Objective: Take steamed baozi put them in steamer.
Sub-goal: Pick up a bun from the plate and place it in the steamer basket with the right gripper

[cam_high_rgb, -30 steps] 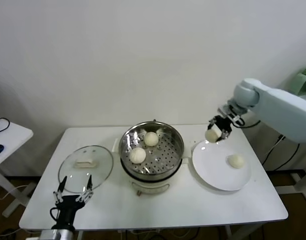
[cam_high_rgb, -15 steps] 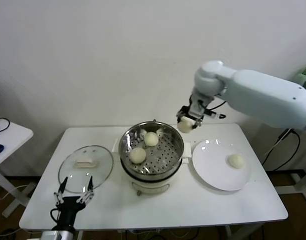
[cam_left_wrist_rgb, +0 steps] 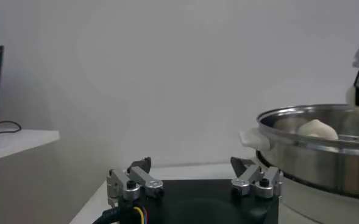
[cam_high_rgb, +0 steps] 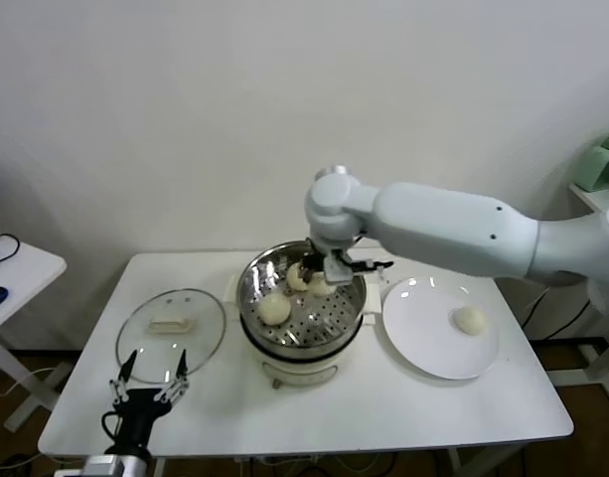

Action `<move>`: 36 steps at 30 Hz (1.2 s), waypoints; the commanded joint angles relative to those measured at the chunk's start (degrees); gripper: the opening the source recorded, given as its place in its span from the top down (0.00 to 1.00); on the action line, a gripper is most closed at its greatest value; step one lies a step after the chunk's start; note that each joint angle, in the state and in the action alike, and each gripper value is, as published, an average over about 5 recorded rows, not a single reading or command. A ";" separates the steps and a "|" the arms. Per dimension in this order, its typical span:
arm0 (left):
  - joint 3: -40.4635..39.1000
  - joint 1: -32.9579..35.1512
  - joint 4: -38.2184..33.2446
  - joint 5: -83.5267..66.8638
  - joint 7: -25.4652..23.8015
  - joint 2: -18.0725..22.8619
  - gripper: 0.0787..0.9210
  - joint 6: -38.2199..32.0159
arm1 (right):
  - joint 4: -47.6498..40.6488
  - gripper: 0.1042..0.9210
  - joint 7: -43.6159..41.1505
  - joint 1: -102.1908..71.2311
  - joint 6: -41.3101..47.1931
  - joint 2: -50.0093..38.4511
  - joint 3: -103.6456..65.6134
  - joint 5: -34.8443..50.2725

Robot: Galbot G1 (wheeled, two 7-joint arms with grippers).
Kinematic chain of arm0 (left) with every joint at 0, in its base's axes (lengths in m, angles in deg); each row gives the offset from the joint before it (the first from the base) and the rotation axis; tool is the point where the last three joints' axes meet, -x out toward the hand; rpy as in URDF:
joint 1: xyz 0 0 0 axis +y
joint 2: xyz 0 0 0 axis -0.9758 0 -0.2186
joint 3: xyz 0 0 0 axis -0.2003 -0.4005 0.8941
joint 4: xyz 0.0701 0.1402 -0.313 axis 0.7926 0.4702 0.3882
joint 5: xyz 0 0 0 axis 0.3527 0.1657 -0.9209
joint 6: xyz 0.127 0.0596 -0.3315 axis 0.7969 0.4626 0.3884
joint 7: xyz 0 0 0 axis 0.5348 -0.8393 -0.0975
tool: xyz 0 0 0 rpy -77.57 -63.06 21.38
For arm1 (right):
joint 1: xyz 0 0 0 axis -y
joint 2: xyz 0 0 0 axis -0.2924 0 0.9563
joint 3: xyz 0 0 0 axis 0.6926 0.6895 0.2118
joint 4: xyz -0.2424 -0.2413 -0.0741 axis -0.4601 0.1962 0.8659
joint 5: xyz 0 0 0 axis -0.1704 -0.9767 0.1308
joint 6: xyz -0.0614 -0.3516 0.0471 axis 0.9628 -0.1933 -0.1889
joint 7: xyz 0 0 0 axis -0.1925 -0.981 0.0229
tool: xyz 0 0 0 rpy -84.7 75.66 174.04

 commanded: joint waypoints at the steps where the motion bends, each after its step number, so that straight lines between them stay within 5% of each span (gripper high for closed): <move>1: -0.41 -0.09 0.46 -0.08 -0.01 0.12 0.12 0.16 | 0.63 0.35 0.53 -2.73 -4.91 7.01 0.96 -6.44; 36: -2.05 -0.44 1.90 0.71 -0.44 -0.09 0.12 0.85 | 5.80 0.35 0.69 -4.31 -5.60 0.11 4.94 -3.89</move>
